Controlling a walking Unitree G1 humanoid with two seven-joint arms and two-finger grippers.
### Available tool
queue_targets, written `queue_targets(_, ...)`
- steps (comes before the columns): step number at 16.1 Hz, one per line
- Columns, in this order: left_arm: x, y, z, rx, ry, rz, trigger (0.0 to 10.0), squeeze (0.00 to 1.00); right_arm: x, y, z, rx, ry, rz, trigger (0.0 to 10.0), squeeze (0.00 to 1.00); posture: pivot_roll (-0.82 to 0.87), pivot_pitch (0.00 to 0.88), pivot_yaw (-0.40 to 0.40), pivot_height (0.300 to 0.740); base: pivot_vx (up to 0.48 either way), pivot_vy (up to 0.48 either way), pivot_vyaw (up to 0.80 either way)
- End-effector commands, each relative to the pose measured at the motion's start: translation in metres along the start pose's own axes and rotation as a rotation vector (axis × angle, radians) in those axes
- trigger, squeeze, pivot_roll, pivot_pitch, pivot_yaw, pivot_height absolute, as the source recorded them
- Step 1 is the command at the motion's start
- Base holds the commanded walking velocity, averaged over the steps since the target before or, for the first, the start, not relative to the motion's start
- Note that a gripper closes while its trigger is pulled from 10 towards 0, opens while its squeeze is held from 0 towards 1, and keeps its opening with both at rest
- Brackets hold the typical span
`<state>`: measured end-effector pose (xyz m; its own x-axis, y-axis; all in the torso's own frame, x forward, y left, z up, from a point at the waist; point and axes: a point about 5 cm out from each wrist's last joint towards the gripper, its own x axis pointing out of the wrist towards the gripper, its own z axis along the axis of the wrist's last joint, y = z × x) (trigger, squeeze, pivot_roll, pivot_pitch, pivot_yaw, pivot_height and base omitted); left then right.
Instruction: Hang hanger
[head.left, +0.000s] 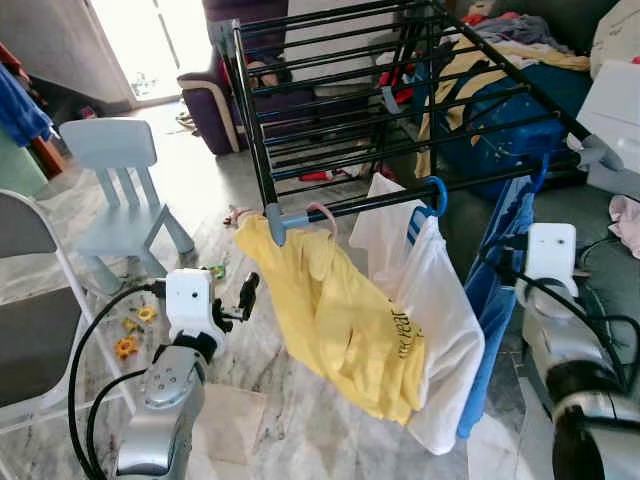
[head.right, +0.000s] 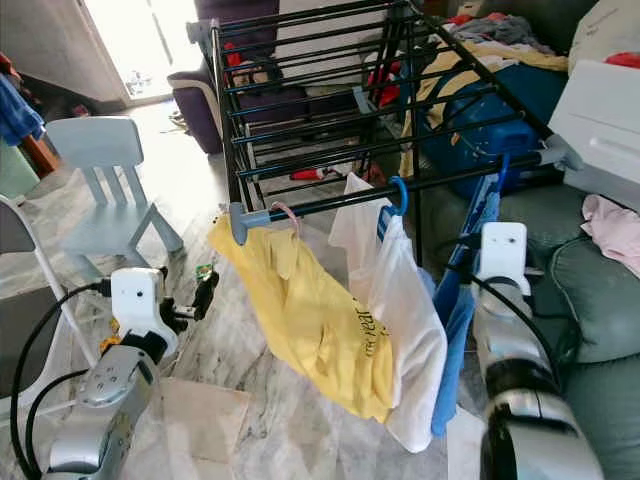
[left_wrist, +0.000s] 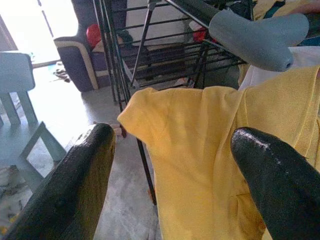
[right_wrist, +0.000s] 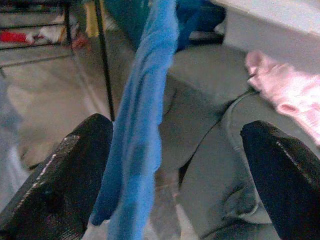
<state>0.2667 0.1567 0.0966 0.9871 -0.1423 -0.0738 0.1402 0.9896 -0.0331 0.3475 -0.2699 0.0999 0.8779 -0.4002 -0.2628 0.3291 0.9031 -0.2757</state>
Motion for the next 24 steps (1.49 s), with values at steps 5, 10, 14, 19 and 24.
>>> queue_targets(5, 0.000, 0.002, -0.002, 0.023, 0.025, -0.015, 10.0, 0.00, 0.005, 0.009, 0.005, 0.070, 0.046, 0.018, 0.0, 0.00, -0.08, 0.000, 0.087, 0.740, 0.000, 0.000, 0.00)
queue_targets(10, -0.004, -0.001, -0.001, 0.057, 0.031, -0.052, 10.0, 0.00, 0.006, 0.003, -0.002, 0.084, 0.107, -0.043, 0.0, 0.00, -0.05, 0.000, 0.083, 0.740, 0.000, 0.000, 0.00)
queue_targets(14, -0.005, -0.002, -0.003, 0.062, 0.039, -0.059, 10.0, 0.00, 0.006, -0.005, -0.008, 0.096, 0.136, -0.072, 0.0, 0.00, -0.05, 0.000, 0.081, 0.740, 0.000, 0.000, 0.00)
queue_targets(19, -0.003, -0.003, -0.002, 0.070, 0.037, -0.068, 10.0, 0.00, 0.008, -0.007, -0.001, 0.107, 0.118, -0.075, 0.0, 0.00, -0.05, 0.000, 0.082, 0.740, 0.000, 0.000, 0.00)
queue_targets(24, -0.003, -0.004, -0.003, 0.075, 0.039, -0.070, 10.0, 0.00, 0.010, -0.007, 0.006, 0.112, 0.103, -0.058, 0.0, 0.00, -0.04, 0.000, 0.079, 0.740, 0.000, 0.000, 0.00)
